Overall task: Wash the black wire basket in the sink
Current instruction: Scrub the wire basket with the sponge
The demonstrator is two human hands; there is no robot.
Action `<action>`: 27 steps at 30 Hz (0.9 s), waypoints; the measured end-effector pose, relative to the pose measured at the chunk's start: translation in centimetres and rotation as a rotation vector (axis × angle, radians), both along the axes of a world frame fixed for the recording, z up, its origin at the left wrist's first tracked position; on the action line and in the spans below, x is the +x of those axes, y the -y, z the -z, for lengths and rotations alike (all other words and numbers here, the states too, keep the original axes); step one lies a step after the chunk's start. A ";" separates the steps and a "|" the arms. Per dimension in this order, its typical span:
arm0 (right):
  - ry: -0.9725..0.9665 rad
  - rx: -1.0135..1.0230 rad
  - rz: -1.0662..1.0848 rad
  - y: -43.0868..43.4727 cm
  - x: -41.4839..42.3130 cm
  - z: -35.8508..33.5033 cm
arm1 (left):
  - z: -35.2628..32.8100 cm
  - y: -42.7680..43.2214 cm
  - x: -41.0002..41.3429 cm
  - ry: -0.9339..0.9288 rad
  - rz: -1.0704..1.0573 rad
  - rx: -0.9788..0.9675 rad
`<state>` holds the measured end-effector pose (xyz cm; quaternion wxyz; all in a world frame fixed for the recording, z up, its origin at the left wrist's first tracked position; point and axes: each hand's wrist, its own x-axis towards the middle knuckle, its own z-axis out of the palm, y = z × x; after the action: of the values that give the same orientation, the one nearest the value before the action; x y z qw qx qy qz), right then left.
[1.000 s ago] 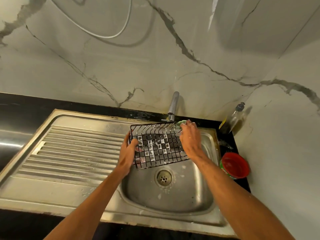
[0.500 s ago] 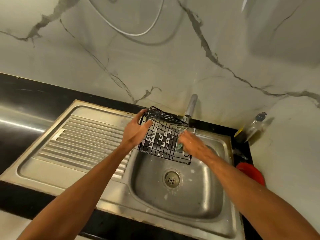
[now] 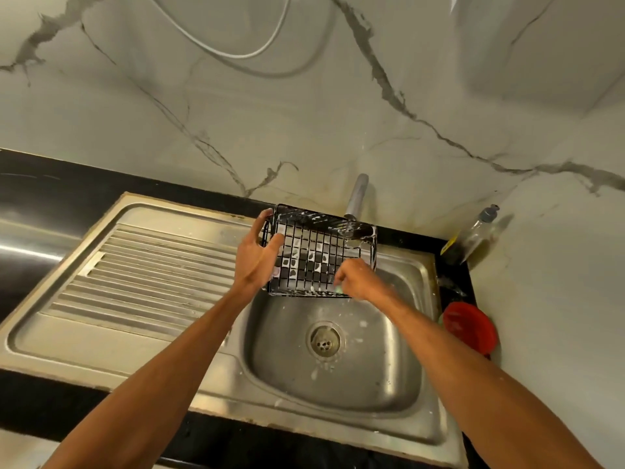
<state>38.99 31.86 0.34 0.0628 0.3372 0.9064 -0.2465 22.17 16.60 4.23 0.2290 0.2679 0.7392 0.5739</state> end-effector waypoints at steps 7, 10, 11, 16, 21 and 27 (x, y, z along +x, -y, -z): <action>-0.057 -0.119 0.107 -0.8 0.5 -0.4 | 2.1 0.7 0.5 0.020 0.008 0.107; -0.059 -0.097 0.075 0.1 0.1 -0.4 | 2.8 0.5 0.3 0.022 0.009 0.132; -0.070 -0.141 0.032 1.0 -0.3 -0.9 | 3.0 0.5 0.2 0.012 0.016 0.131; -0.111 -0.257 0.071 0.5 0.5 -2.0 | 3.1 0.7 0.8 -0.028 -0.003 0.143; -0.174 -0.279 0.007 2.8 0.2 -2.7 | 3.1 0.7 0.9 0.009 -0.047 0.165; -0.259 -0.224 0.090 3.7 -1.3 -2.0 | 3.6 0.1 1.7 0.034 -0.033 0.207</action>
<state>37.69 28.12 2.35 -0.0286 0.3335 0.8579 -0.3897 23.90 16.49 0.63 0.2031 0.2682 0.6764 0.6553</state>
